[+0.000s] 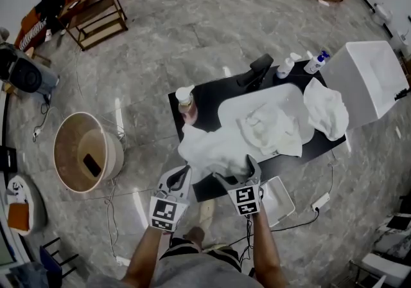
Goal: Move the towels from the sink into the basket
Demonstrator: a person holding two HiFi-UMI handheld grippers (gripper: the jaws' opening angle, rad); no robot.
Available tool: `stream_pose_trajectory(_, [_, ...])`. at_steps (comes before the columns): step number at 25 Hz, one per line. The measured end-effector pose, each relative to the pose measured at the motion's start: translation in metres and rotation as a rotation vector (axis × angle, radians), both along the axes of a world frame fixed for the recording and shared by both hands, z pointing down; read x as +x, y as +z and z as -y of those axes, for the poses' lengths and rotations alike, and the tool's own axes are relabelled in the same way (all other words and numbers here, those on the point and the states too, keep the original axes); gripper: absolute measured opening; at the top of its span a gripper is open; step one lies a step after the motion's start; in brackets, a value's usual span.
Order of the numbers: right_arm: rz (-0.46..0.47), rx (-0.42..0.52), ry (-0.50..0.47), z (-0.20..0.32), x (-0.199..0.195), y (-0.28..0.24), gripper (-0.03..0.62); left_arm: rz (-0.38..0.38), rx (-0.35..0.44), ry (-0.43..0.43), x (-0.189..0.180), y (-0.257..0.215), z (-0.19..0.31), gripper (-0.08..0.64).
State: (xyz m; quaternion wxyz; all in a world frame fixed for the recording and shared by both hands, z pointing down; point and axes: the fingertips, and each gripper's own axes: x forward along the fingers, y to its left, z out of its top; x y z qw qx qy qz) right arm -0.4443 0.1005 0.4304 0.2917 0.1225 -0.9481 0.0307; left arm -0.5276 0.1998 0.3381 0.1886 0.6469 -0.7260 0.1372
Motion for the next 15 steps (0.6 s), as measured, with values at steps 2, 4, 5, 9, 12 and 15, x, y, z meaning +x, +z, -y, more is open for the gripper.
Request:
stream_pose_trajectory(2, [-0.034,0.007,0.003,0.004,-0.002,0.014,0.54,-0.009,-0.012,-0.001,-0.002,0.007,0.002,0.009])
stream_pose_trajectory(4, [-0.092,0.032,-0.002,0.01,-0.002,0.028,0.54,-0.017,-0.023,-0.002,-0.003,0.015,0.004,0.009])
stream_pose_trajectory(5, [-0.119,0.041,-0.008,0.011,-0.003,0.035,0.54,-0.02,-0.028,-0.002,-0.004,0.018,0.005,0.009])
stream_pose_trajectory(9, [-0.155,0.063,-0.019,0.014,-0.005,0.05,0.54,-0.027,-0.046,-0.005,-0.008,0.031,0.004,0.009])
stream_pose_trajectory(12, [-0.149,0.086,-0.011,0.014,-0.006,0.052,0.54,-0.032,-0.051,-0.016,-0.013,0.036,0.003,0.009])
stream_pose_trajectory(15, [-0.148,0.1,0.0,0.014,-0.006,0.052,0.531,-0.038,-0.048,-0.031,-0.019,0.039,0.002,0.009])
